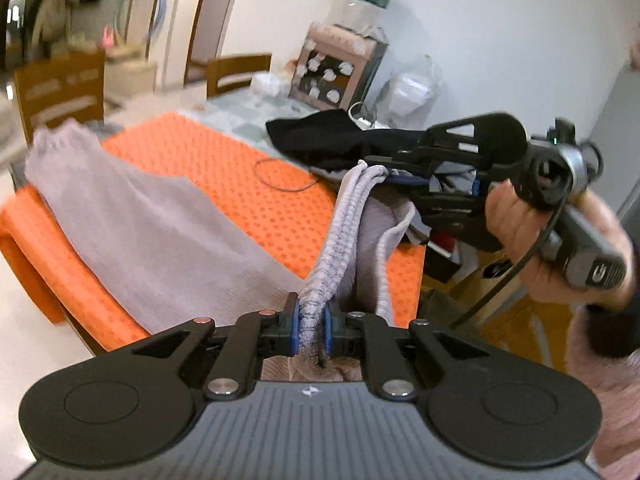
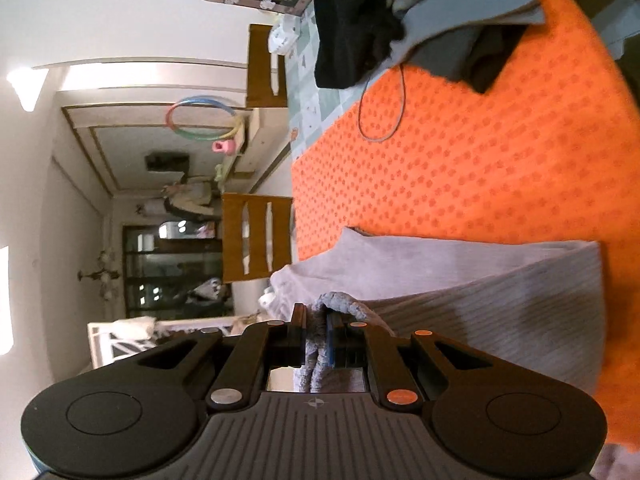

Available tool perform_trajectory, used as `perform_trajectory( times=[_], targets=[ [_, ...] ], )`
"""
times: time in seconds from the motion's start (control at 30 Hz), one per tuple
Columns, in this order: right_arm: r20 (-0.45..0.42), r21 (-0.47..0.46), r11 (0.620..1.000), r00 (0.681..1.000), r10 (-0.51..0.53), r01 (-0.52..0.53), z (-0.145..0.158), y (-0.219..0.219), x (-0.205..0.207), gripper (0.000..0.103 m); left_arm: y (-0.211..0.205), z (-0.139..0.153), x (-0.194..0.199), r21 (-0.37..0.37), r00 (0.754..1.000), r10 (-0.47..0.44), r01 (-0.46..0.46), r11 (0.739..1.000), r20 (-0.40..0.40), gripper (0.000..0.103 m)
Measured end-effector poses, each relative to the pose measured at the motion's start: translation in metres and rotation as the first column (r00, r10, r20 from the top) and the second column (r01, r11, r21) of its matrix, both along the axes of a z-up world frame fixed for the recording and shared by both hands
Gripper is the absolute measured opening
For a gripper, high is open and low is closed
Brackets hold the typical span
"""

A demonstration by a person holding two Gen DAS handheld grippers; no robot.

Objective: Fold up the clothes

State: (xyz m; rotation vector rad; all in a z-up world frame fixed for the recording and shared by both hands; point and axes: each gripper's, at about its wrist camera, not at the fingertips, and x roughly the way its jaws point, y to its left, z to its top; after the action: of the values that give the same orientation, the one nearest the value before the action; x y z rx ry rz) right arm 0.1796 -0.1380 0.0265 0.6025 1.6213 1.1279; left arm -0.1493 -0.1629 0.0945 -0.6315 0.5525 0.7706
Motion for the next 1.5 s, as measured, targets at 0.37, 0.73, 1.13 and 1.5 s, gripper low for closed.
perform_trajectory(
  times=[0.37, 0.73, 1.13, 1.5],
  targets=[
    [0.106, -0.161, 0.987, 0.994, -0.006, 0.023, -0.036, 0.153, -0.064, 0.012, 0.195, -0.065, -0.071, -0.304, 0.994, -0.032, 0.061, 0.951, 0.1, 0.013],
    [0.152, -0.374, 0.927, 0.988, 0.032, 0.027, -0.101, 0.269, -0.111, 0.013, 0.326, -0.15, -0.117, -0.555, 0.996, -0.006, 0.052, 0.831, 0.084, 0.014],
    [0.198, -0.373, 0.92, 0.979, -0.048, 0.12, -0.096, 0.28, -0.149, 0.061, 0.41, -0.179, -0.156, -0.559, 0.931, -0.344, 0.35, 0.752, 0.12, 0.022],
    [0.385, -0.327, 0.938, 0.923, 0.02, 0.116, -0.042, 0.256, -0.202, 0.066, 0.447, -0.157, -0.114, -0.389, 0.748, -0.661, 0.626, 0.676, 0.056, 0.026]
  ],
)
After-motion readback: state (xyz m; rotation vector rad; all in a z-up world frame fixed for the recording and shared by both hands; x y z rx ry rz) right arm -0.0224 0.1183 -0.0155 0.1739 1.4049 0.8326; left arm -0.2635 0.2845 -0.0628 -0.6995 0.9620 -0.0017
